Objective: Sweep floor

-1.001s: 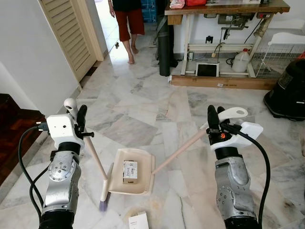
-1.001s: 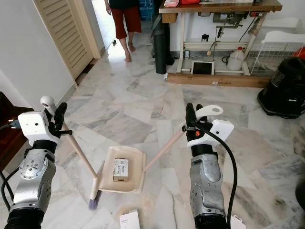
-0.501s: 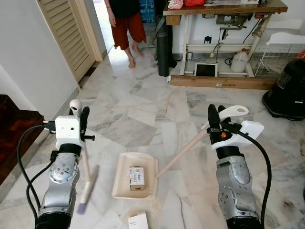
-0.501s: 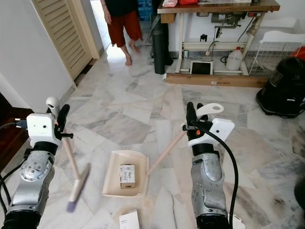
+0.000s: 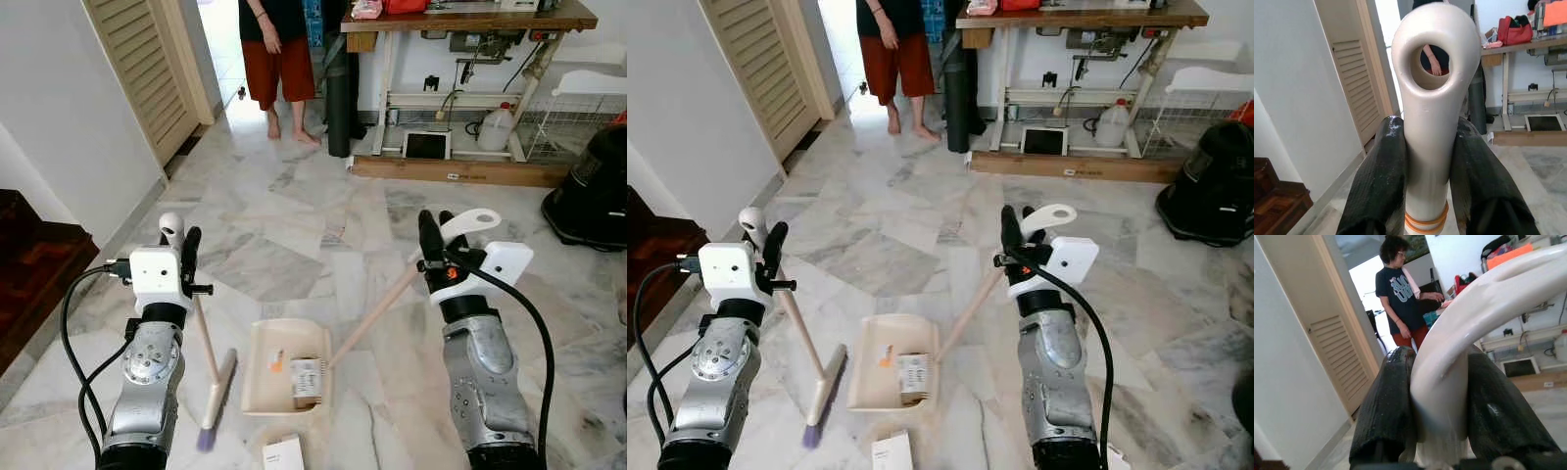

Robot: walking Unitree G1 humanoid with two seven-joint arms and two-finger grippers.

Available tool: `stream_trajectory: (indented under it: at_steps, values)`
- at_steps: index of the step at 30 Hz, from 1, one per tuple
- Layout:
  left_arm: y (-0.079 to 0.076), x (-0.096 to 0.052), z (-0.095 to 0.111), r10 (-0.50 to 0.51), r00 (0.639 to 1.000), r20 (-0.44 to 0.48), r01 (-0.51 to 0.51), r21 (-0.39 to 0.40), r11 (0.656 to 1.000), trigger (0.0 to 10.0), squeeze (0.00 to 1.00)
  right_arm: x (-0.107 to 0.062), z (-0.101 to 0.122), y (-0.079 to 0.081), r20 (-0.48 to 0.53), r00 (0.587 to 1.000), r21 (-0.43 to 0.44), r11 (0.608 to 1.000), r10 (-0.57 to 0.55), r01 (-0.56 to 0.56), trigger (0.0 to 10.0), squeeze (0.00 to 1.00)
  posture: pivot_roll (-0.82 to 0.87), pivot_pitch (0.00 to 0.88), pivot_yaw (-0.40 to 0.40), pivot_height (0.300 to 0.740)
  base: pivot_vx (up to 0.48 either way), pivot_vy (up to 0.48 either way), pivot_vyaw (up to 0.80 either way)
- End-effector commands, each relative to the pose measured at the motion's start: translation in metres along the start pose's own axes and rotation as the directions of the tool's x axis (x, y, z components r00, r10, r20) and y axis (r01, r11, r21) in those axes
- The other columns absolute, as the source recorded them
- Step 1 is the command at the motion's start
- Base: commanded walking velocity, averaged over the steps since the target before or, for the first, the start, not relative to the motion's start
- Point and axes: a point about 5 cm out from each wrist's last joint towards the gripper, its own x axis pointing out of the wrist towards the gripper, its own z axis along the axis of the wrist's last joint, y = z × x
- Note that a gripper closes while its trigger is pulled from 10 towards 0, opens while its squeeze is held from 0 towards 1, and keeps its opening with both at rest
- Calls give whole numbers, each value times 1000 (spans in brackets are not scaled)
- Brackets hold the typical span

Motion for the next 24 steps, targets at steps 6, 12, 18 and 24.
stream_trajectory:
  at_steps: [6, 12, 18, 24]
  values:
    - [4, 12, 20, 21, 995, 101, -20, -10, 1000, 10000, 0, 25, 18, 11, 90, 996, -13, 1000, 14, -13, 10000, 0, -1, 0, 73, 740, 0, 0, 0]
    - [8, 9, 22, 58, 992, 116, -57, -9, 998, 10000, 0, 28, 28, 12, 115, 992, -71, 997, 48, -40, 10000, 0, 6, 0, 57, 740, 0, 0, 0]
    - [9, -3, 18, 82, 991, 108, -82, -7, 997, 10000, 0, 26, 27, 11, 101, 992, -118, 991, 72, -60, 10000, 0, 6, 0, 14, 740, 0, 0, 0]
    - [13, -8, 16, 101, 989, 104, -102, -1, 995, 10000, 0, 28, 29, 11, 104, 991, -123, 990, 86, -73, 10000, 0, 14, 0, -7, 740, 0, 0, 0]
